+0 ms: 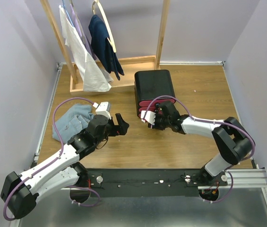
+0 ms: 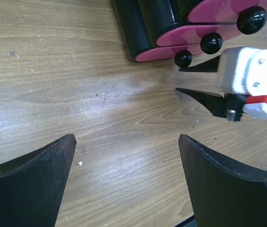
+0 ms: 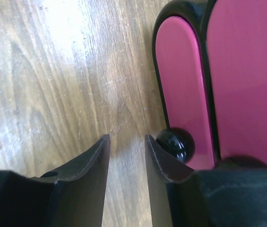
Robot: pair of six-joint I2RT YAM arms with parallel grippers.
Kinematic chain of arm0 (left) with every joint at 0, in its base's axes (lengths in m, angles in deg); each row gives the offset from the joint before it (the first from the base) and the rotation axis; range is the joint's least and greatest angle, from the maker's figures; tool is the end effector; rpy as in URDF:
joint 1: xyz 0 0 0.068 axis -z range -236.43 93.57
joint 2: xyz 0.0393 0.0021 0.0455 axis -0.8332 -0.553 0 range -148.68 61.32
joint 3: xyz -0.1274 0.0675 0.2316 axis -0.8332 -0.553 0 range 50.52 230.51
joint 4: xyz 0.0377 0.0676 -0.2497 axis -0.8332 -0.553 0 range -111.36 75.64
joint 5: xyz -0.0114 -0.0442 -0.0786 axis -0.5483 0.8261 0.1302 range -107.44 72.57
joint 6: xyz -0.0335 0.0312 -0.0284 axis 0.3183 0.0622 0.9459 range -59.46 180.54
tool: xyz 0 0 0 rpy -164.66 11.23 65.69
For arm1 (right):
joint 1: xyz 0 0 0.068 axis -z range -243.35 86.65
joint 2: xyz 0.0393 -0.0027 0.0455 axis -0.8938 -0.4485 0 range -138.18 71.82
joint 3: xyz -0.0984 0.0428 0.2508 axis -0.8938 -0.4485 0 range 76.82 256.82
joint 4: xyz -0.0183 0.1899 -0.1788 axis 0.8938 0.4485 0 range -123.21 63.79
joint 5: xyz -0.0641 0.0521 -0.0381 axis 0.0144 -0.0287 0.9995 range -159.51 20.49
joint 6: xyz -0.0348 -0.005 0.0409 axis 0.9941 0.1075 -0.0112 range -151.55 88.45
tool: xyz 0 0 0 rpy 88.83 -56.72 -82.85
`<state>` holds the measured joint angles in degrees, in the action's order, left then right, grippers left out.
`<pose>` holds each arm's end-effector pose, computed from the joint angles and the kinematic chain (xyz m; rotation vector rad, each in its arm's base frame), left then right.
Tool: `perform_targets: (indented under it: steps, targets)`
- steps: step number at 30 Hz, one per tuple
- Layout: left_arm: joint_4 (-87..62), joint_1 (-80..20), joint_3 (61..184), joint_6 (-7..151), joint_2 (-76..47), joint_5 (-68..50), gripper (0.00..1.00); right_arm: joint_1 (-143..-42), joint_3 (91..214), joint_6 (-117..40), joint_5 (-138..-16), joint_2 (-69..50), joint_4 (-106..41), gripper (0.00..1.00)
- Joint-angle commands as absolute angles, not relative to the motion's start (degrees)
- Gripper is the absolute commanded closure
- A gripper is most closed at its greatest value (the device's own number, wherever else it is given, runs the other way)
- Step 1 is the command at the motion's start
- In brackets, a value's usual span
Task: Organize the makeup
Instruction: Close the drawer in the storage box.
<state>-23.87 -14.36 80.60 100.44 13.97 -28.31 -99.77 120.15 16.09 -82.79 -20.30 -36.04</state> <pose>0.1456 -0.1224 0.2432 -0.0831 2.1011 -0.6964 0.2462 0.1918 0.1544 -1.6555 1.6715 0.1792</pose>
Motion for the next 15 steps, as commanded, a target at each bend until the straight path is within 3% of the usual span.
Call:
perform_targets:
  steps: [1, 10, 15]
  targets:
    - [-24.5, -14.7, 80.3, 99.9, 14.9, -29.5, 0.01, -99.5, 121.6, 17.5, -85.2, -14.3, -29.3, 0.54]
    - [-28.8, -14.9, 81.1, 99.1, 17.4, -31.2, 0.01, -98.1, 123.4, 17.1, -94.3, -1.4, -11.0, 0.49]
    - [-34.6, -15.3, 82.9, 97.7, 19.7, -34.6, 0.01, -88.5, 124.2, 12.8, -99.7, 4.8, -8.3, 0.49]
